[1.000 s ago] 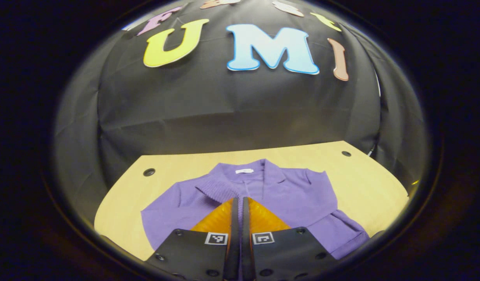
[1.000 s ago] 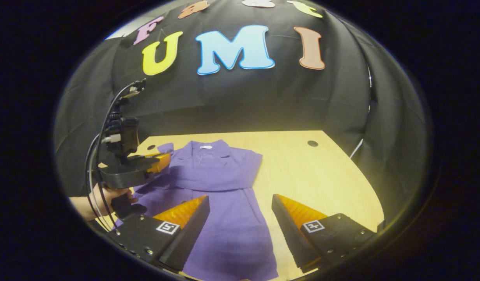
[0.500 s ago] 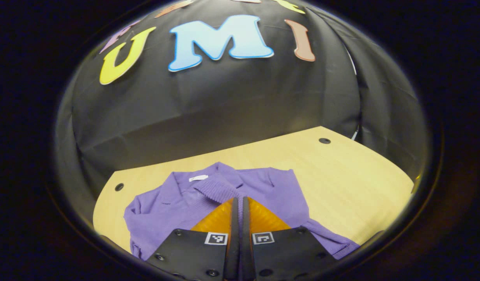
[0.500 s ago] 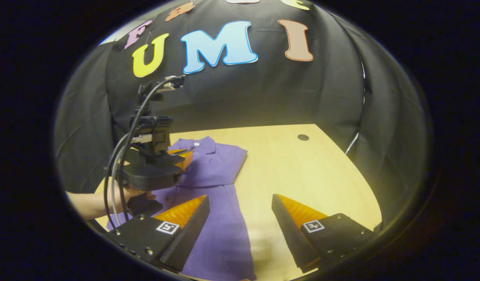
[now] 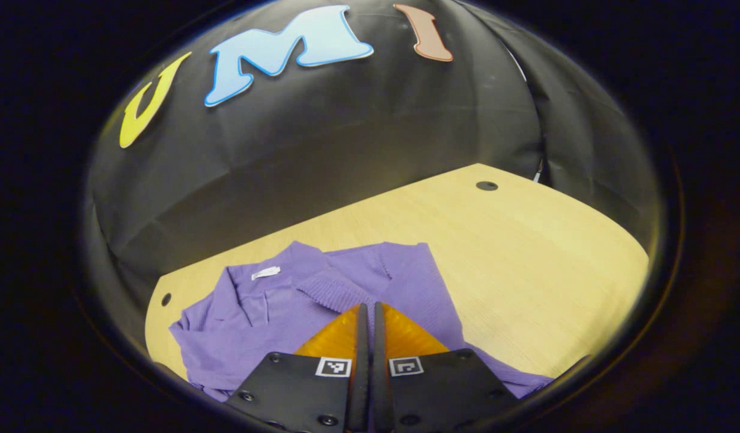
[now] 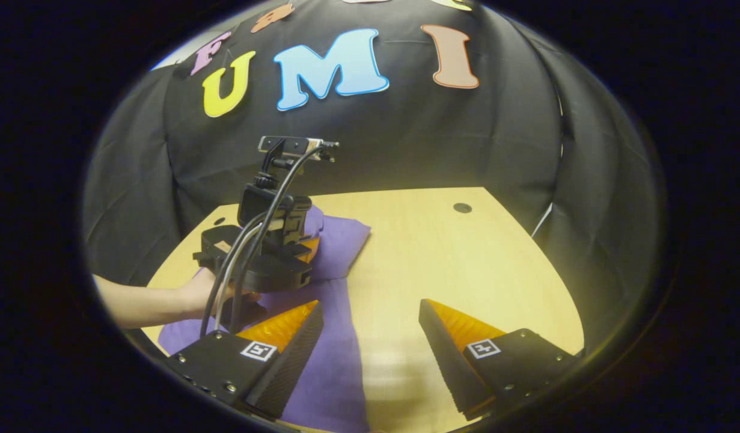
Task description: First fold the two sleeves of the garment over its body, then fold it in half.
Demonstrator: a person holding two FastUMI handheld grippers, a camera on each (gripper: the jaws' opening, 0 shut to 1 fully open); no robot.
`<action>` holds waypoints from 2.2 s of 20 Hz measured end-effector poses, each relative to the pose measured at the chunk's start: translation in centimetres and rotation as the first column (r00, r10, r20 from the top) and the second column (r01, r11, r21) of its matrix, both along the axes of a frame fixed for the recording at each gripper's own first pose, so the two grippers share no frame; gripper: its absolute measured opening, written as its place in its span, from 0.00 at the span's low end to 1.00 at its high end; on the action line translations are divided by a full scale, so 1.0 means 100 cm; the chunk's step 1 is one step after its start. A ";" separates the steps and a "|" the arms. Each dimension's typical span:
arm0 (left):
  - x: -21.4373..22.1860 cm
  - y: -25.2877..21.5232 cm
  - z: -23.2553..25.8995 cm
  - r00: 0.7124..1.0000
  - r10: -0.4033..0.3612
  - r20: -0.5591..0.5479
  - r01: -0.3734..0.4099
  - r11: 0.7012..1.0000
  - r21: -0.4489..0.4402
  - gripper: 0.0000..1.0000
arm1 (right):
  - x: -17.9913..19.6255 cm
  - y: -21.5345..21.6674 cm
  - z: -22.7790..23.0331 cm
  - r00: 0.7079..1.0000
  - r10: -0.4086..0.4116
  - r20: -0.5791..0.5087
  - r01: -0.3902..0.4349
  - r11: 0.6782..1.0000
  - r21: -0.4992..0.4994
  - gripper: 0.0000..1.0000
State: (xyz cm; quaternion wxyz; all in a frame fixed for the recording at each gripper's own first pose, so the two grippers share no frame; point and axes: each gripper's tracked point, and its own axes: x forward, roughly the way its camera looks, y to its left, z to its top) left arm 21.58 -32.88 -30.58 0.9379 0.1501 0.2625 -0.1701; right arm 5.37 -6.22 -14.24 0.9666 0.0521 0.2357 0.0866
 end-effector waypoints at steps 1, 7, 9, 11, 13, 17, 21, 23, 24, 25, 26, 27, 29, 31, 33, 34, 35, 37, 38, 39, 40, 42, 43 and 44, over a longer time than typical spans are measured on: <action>-0.002 0.000 -0.002 1.000 0.000 -0.011 0.000 1.000 -0.004 0.11 | 0.000 0.001 -0.001 1.000 0.006 -0.002 -0.006 1.000 0.004 0.99; -0.025 -0.005 0.017 0.997 -0.074 -0.014 0.073 0.996 -0.054 0.39 | -0.003 0.010 0.003 1.000 0.016 0.019 -0.015 1.000 -0.012 0.99; -0.038 -0.002 0.028 0.995 -0.102 -0.005 0.102 0.992 -0.072 0.55 | -0.008 0.013 0.004 1.000 -0.010 0.025 0.010 1.000 -0.026 0.99; -0.053 0.008 0.044 0.993 -0.116 0.012 0.117 0.989 -0.094 0.66 | -0.016 0.017 0.007 0.999 -0.041 0.031 0.042 0.999 -0.029 0.99; -0.071 0.022 0.059 0.993 -0.116 0.027 0.119 0.985 -0.125 0.79 | -0.026 0.025 0.006 0.998 -0.062 0.029 0.063 0.997 -0.036 0.99; -0.111 0.067 0.078 0.992 -0.116 0.057 0.124 0.978 -0.167 0.91 | -0.052 0.039 0.001 0.993 -0.112 0.026 0.113 0.993 -0.036 0.99; -0.161 0.126 0.089 0.993 -0.097 0.071 0.109 0.977 -0.186 0.97 | -0.081 0.056 -0.002 0.985 -0.168 0.027 0.169 0.985 -0.032 0.99; -0.185 0.158 0.090 0.994 -0.079 0.073 0.091 0.977 -0.193 0.98 | -0.092 0.063 -0.009 0.982 -0.189 0.011 0.189 0.981 -0.029 0.99; -0.199 0.176 0.090 0.995 -0.067 0.072 0.079 0.979 -0.187 1.00 | -0.097 0.064 -0.012 0.979 -0.205 0.001 0.205 0.979 -0.022 0.99; -0.210 0.193 0.088 0.996 -0.054 0.070 0.066 0.982 -0.177 1.00 | -0.099 0.066 -0.016 0.976 -0.217 -0.010 0.217 0.976 -0.013 0.99; -0.222 0.211 0.085 0.997 -0.041 0.066 0.051 0.985 -0.163 1.00 | -0.103 0.066 -0.020 0.974 -0.226 -0.025 0.226 0.974 -0.005 0.99; -0.234 0.227 0.081 0.998 -0.028 0.056 0.037 0.987 -0.156 0.99 | -0.106 0.068 -0.025 0.972 -0.233 -0.038 0.233 0.973 -0.002 0.99; -0.254 0.256 0.070 1.000 0.007 0.020 -0.004 0.987 -0.161 0.93 | -0.113 0.065 -0.037 0.969 -0.238 -0.061 0.237 0.971 -0.017 0.99; -0.275 0.286 0.057 0.999 0.051 -0.019 -0.054 0.985 -0.164 1.00 | -0.119 0.062 -0.052 0.968 -0.235 -0.089 0.233 0.972 -0.035 0.99; -0.286 0.310 0.048 0.995 0.094 -0.034 -0.098 0.985 -0.141 1.00 | -0.126 0.059 -0.065 0.967 -0.228 -0.119 0.223 0.973 -0.052 0.99; -0.293 0.322 0.044 0.993 0.111 -0.040 -0.116 0.985 -0.128 1.00 | -0.129 0.058 -0.072 0.966 -0.220 -0.134 0.214 0.975 -0.060 0.99; -0.306 0.335 0.040 0.991 0.125 -0.042 -0.129 0.984 -0.120 0.99 | -0.134 0.053 -0.083 0.965 -0.215 -0.149 0.207 0.976 -0.070 0.99; -0.327 0.358 0.033 0.986 0.159 -0.048 -0.163 0.981 -0.105 0.98 | -0.140 0.047 -0.097 0.962 -0.207 -0.177 0.195 0.977 -0.084 0.99; -0.335 0.369 0.030 0.982 0.179 -0.054 -0.183 0.978 -0.100 0.99 | -0.143 0.043 -0.104 0.959 -0.205 -0.194 0.191 0.978 -0.087 0.99; -0.343 0.378 0.027 0.979 0.195 -0.066 -0.201 0.975 -0.099 0.97 | -0.145 0.040 -0.111 0.956 -0.204 -0.209 0.190 0.978 -0.087 0.99; -0.350 0.387 0.021 0.973 0.213 -0.083 -0.221 0.970 -0.097 1.00 | -0.147 0.037 -0.116 0.953 -0.204 -0.222 0.190 0.978 -0.084 0.99; -0.362 0.403 0.010 0.961 0.251 -0.120 -0.263 0.959 -0.102 1.00 | -0.150 0.033 -0.127 0.947 -0.204 -0.248 0.193 0.979 -0.071 0.99; -0.367 0.408 0.003 0.953 0.267 -0.141 -0.282 0.953 -0.106 1.00 | -0.152 0.031 -0.132 0.944 -0.203 -0.261 0.194 0.979 -0.061 0.99; -0.374 0.413 -0.003 0.947 0.279 -0.161 -0.298 0.948 -0.108 1.00 | -0.153 0.030 -0.135 0.942 -0.197 -0.271 0.192 0.980 -0.048 0.99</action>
